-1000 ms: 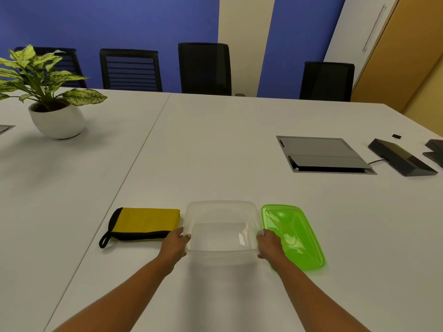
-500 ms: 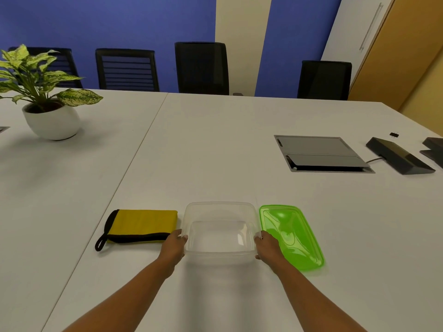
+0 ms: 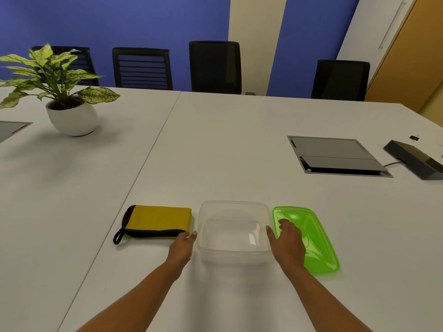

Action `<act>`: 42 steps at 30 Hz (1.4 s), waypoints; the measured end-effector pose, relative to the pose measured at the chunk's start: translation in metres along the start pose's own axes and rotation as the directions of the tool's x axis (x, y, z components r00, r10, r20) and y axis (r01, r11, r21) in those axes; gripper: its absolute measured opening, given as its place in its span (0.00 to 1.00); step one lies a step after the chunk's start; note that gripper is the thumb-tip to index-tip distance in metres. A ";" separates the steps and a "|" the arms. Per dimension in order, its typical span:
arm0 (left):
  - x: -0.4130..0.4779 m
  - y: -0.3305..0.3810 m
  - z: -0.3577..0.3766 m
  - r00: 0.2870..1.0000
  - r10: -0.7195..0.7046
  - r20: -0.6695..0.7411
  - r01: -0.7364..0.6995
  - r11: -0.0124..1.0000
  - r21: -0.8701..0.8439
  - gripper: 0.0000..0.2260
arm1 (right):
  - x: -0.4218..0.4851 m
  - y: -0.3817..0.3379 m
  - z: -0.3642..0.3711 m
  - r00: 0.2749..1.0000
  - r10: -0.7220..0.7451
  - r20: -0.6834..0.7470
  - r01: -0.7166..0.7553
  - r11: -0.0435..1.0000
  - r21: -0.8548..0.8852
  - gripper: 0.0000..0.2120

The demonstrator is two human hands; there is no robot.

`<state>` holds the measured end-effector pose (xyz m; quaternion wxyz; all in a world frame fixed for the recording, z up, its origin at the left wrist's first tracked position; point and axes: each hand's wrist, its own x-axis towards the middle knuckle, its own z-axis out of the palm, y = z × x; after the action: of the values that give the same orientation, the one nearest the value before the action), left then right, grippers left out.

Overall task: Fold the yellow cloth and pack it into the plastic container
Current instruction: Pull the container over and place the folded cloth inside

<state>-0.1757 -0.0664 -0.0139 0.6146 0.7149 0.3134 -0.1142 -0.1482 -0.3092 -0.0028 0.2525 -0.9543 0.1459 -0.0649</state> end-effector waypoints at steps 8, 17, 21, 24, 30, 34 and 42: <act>0.002 -0.002 -0.043 0.998 0.028 -0.060 -0.022 0.995 0.093 0.18 | -0.013 -0.064 0.007 0.970 -0.223 -0.094 0.235 0.962 0.141 0.06; 0.025 0.005 -0.104 0.989 0.071 -0.128 -0.057 0.993 0.106 0.13 | -0.036 -0.152 0.045 0.862 -0.483 0.154 0.385 0.822 0.420 0.07; 0.038 0.005 -0.127 0.979 0.103 -0.176 -0.077 0.986 0.151 0.12 | -0.043 -0.181 0.071 0.813 -0.444 0.375 0.270 0.860 0.433 0.12; 0.052 0.005 -0.143 0.966 0.120 -0.228 -0.080 0.981 0.179 0.12 | -0.046 -0.196 0.093 0.782 -0.346 0.519 0.192 0.925 0.329 0.19; 0.078 0.005 -0.167 0.937 0.151 -0.315 -0.057 0.956 0.288 0.17 | -0.041 -0.212 0.125 0.803 -0.116 0.585 0.011 0.984 0.180 0.27; 0.094 0.005 -0.174 0.969 0.048 -0.244 0.025 0.957 0.289 0.24 | -0.035 -0.217 0.139 0.795 0.006 0.606 -0.121 0.981 0.149 0.30; 0.121 0.014 -0.172 0.993 -0.037 -0.114 0.064 0.968 0.241 0.24 | -0.018 -0.221 0.149 0.781 0.192 0.595 -0.274 0.961 0.049 0.31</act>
<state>-0.1118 0.1333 -0.0311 0.5010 0.7819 0.3480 -0.1285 -0.0815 -0.0507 -0.0219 0.3541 -0.8833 0.1734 0.2537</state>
